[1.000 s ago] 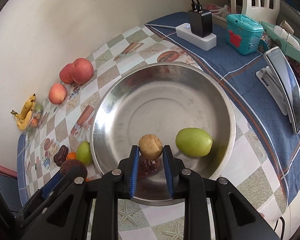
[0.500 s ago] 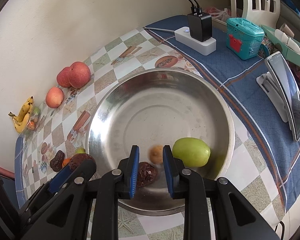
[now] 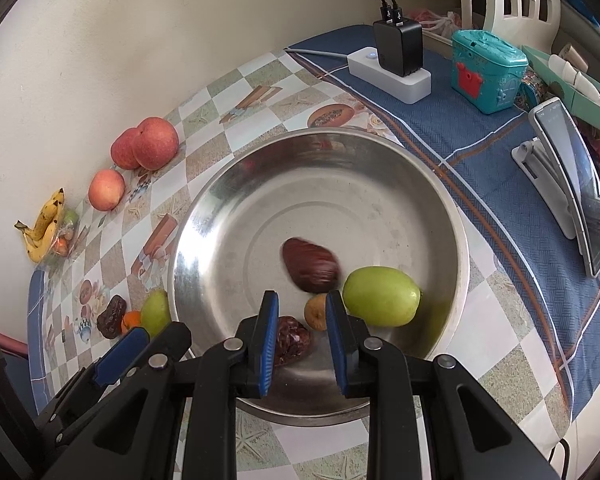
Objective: Organize fruits
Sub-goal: 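Withdraw both tools from the plate back toward the fruit cluster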
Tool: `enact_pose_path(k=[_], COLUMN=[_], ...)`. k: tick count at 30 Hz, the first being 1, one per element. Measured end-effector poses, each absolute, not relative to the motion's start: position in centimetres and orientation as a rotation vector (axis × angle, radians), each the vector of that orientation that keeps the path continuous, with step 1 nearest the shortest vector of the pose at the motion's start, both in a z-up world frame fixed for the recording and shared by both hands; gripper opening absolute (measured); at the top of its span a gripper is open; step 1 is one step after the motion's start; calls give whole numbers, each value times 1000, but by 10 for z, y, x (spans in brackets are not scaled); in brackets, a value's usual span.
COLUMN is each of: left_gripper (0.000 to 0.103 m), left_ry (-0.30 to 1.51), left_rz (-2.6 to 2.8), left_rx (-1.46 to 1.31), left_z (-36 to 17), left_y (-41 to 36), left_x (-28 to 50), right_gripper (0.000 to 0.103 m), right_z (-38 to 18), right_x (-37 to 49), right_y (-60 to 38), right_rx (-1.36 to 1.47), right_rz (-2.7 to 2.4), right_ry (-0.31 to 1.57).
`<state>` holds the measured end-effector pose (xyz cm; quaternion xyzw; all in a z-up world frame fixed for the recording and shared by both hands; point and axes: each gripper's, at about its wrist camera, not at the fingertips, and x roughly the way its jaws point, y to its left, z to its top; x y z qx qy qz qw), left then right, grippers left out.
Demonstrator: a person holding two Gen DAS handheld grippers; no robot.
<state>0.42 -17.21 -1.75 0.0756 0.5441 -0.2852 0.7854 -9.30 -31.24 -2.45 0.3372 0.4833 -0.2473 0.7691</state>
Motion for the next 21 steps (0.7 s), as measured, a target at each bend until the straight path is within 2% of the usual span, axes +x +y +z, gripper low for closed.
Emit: enact_pose_path(k=[13, 21], left_gripper=[59, 59], left_ry=[1290, 1276], left_rz=[-415, -347], left_rx=[59, -21], left_z=[-18, -6], left_y=[-110, -69], left_x=[28, 43], right_gripper=[25, 25], right_z=[-22, -16], right_x=[-87, -72], right_y=[-295, -264], right_rx=[674, 595], right_rz=[-489, -407], right_ry=[1078, 1091])
